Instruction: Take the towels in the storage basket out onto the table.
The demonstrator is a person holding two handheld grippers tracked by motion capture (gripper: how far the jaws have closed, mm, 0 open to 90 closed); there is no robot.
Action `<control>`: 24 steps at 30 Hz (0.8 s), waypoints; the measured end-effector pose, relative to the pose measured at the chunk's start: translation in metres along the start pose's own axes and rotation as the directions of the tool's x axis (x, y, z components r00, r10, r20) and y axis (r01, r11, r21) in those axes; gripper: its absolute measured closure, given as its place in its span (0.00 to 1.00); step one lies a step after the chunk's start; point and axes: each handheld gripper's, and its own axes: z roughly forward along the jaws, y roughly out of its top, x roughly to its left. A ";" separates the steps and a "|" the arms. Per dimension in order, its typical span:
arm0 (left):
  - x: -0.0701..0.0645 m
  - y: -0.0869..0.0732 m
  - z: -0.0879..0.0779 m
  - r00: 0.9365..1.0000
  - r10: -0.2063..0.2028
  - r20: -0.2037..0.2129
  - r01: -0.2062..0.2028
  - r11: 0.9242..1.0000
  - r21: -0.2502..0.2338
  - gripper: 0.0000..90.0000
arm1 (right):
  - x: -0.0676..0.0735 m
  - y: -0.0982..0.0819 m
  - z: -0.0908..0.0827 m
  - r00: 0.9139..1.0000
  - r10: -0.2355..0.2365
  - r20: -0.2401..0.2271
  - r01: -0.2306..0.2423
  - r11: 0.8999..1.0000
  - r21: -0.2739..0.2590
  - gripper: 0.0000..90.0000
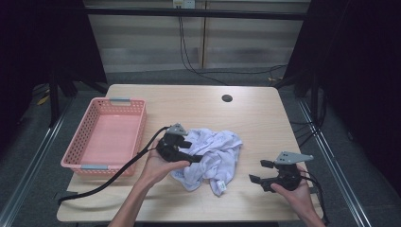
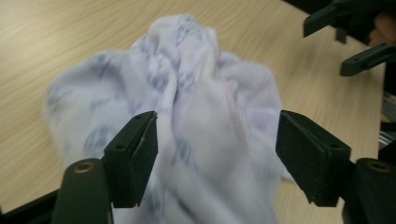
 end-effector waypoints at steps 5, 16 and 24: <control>-0.007 -0.040 -0.024 0.998 -0.048 0.033 0.050 0.997 -0.053 0.53 | 0.025 0.013 0.017 0.998 -0.052 -0.046 0.052 0.999 0.003 0.27; -0.004 -0.045 0.026 0.999 -0.027 0.039 0.026 0.999 0.021 0.58 | 0.017 0.044 0.077 0.997 -0.073 -0.039 0.074 0.997 0.031 0.26; 0.002 -0.035 0.013 0.997 -0.058 0.058 0.062 0.995 -0.076 0.91 | 0.012 0.040 0.097 0.997 -0.071 -0.030 0.074 0.993 0.097 0.81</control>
